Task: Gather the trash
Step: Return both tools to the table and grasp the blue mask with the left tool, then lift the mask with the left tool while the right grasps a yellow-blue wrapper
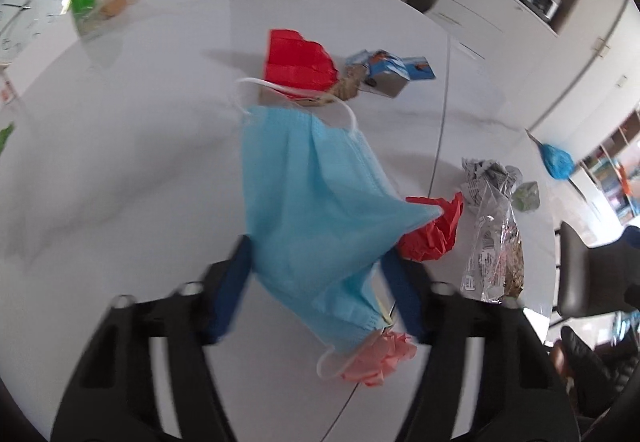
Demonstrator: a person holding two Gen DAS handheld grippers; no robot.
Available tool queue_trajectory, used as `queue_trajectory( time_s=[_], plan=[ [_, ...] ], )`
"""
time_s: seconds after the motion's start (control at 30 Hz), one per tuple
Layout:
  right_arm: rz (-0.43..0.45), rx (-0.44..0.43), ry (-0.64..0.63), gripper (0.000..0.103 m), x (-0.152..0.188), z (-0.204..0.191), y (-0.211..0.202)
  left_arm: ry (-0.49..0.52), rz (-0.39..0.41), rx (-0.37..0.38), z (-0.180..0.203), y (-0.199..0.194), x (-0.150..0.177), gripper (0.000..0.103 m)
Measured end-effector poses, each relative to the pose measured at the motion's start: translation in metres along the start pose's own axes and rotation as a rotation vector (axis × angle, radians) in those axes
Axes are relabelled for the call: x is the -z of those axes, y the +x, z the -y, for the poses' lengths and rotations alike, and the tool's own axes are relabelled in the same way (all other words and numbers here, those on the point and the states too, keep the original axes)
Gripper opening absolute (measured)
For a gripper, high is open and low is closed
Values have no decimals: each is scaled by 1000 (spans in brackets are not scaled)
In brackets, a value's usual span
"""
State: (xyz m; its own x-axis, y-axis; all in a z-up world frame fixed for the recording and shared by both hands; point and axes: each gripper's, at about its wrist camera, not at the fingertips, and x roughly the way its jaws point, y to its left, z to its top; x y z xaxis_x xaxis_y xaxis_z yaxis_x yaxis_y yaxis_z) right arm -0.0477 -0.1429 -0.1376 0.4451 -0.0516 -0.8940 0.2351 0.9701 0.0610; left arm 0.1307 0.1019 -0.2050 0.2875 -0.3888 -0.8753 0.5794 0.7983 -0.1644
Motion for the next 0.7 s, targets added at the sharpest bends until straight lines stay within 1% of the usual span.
queue_trajectory(
  time_s=[0.07, 0.17, 0.27, 0.37, 0.63, 0.7],
  plan=[
    [-13, 6, 9, 100, -2, -3, 4, 16, 3, 39, -1, 3, -3, 32],
    [-23, 8, 11, 100, -5, -8, 9, 19, 16, 68, -1, 0, -4, 18],
    [-23, 3, 0, 100, -10, -13, 11, 22, 46, 73, 0, -13, -4, 15],
    [-19, -1, -17, 100, -15, -18, 14, 5, 85, 84, 1, -29, -5, 15],
    [-9, -39, -54, 100, -26, -24, 25, -55, 203, 77, 0, -88, -3, 15],
    [-12, -59, -70, 100, -27, -27, 29, -86, 228, 102, -2, -101, -1, 15]
  ],
)
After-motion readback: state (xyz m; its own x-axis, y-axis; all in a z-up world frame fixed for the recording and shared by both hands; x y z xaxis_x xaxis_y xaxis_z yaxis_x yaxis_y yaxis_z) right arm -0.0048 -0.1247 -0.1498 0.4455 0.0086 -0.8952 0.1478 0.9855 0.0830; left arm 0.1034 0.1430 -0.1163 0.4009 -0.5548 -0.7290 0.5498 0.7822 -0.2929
